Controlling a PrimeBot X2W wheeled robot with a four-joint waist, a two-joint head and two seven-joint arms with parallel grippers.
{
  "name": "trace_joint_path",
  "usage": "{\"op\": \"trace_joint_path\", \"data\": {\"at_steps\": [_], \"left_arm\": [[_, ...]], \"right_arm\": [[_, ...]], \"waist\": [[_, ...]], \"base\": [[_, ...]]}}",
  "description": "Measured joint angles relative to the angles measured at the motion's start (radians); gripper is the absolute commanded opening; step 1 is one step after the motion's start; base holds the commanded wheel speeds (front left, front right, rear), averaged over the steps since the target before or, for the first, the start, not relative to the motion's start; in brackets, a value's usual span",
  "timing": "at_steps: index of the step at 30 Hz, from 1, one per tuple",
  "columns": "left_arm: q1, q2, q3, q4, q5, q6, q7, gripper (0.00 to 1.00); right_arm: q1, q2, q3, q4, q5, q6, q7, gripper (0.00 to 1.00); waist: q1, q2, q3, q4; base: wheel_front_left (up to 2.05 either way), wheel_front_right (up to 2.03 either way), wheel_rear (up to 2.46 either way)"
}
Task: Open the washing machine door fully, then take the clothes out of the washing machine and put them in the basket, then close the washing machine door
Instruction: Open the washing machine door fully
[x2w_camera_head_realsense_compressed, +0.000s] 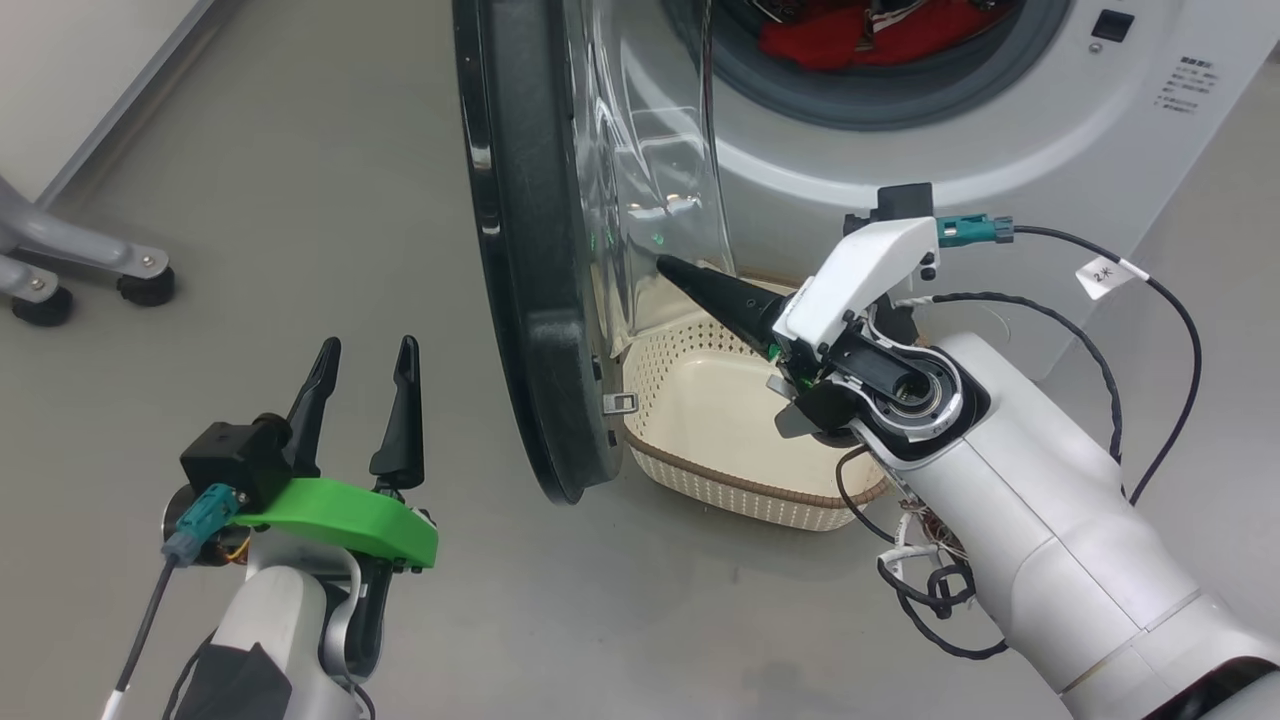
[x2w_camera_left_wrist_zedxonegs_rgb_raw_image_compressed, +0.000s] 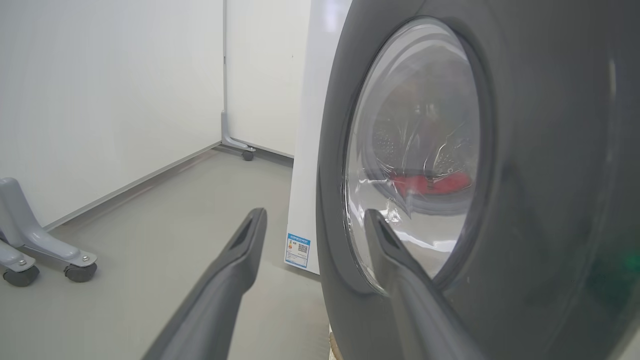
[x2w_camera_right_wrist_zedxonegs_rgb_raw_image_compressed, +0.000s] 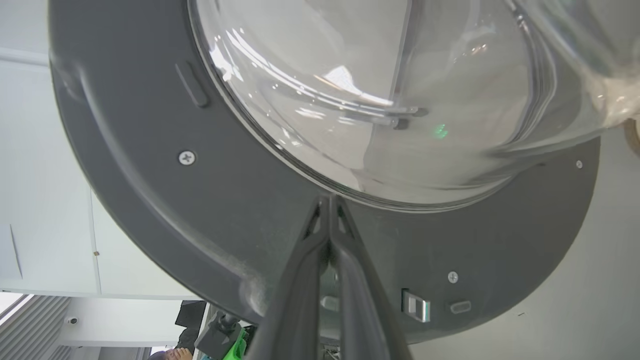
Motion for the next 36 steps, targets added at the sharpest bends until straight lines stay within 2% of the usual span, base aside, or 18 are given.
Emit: {"op": "trace_joint_path", "data": {"at_steps": [5, 6, 7, 8, 9, 10, 18, 21, 32, 34, 36], "left_arm": [[0.005, 0.000, 0.014, -0.001, 0.008, -0.004, 0.000, 1.00], [0.005, 0.000, 0.017, -0.001, 0.008, -0.004, 0.000, 1.00], [0.007, 0.000, 0.021, -0.002, 0.010, -0.004, 0.000, 1.00], [0.009, 0.000, 0.026, -0.002, 0.014, -0.004, 0.000, 1.00], [0.011, 0.000, 0.030, -0.002, 0.015, -0.004, 0.000, 1.00], [0.014, 0.000, 0.033, -0.002, 0.015, -0.005, 0.000, 1.00], [0.020, 0.000, 0.046, -0.001, 0.030, -0.007, 0.000, 1.00], [0.024, 0.000, 0.050, -0.001, 0.031, -0.007, 0.000, 1.00], [0.040, 0.000, 0.051, -0.001, 0.031, -0.007, 0.000, 1.00], [0.042, 0.000, 0.053, -0.001, 0.036, -0.007, 0.000, 1.00], [0.045, 0.000, 0.057, -0.001, 0.041, -0.007, 0.000, 1.00]], "right_arm": [[0.026, 0.000, -0.046, -0.006, -0.018, 0.000, -0.062, 0.00], [0.034, -0.002, -0.055, -0.010, -0.023, 0.000, -0.076, 0.07], [0.042, -0.004, -0.063, -0.013, -0.027, 0.000, -0.089, 0.32], [0.051, -0.009, -0.071, -0.016, -0.031, 0.000, -0.102, 0.49], [0.059, -0.013, -0.078, -0.017, -0.036, 0.000, -0.119, 0.70], [0.067, -0.019, -0.085, -0.020, -0.043, 0.000, -0.134, 1.00], [0.130, -0.076, -0.144, -0.029, -0.111, 0.000, -0.277, 1.00], [0.138, -0.093, -0.150, -0.029, -0.174, 0.000, -0.348, 1.00], [0.138, -0.208, -0.100, 0.034, -0.509, 0.000, -0.642, 1.00], [0.138, -0.220, -0.080, 0.040, -0.567, -0.006, -0.647, 1.00], [0.138, -0.222, -0.074, 0.045, -0.618, -0.027, -0.641, 1.00]], "waist": [[0.0000, 0.0000, -0.005, -0.026], [0.0000, 0.0000, -0.006, -0.031], [0.0000, 0.0000, -0.008, -0.037], [0.0000, 0.0000, -0.009, -0.042], [0.0000, 0.0000, -0.010, -0.046], [0.0000, 0.0000, -0.011, -0.051], [0.0000, 0.0000, -0.025, -0.078], [0.0000, 0.0000, -0.032, -0.085], [0.0000, 0.0000, -0.045, -0.096], [0.0001, 0.0000, -0.048, -0.097], [0.0000, 0.0000, -0.050, -0.099]], "base": [[0.00, 0.00, 0.00], [0.00, 0.00, 0.00], [0.00, 0.00, 0.00], [0.00, 0.00, 0.00], [0.00, 0.00, 0.00], [0.00, 0.00, 0.00], [0.00, 0.00, 0.00], [0.00, 0.00, 0.00], [0.00, 0.00, 0.00], [0.00, 0.00, 0.00], [0.00, 0.00, 0.00]]}}
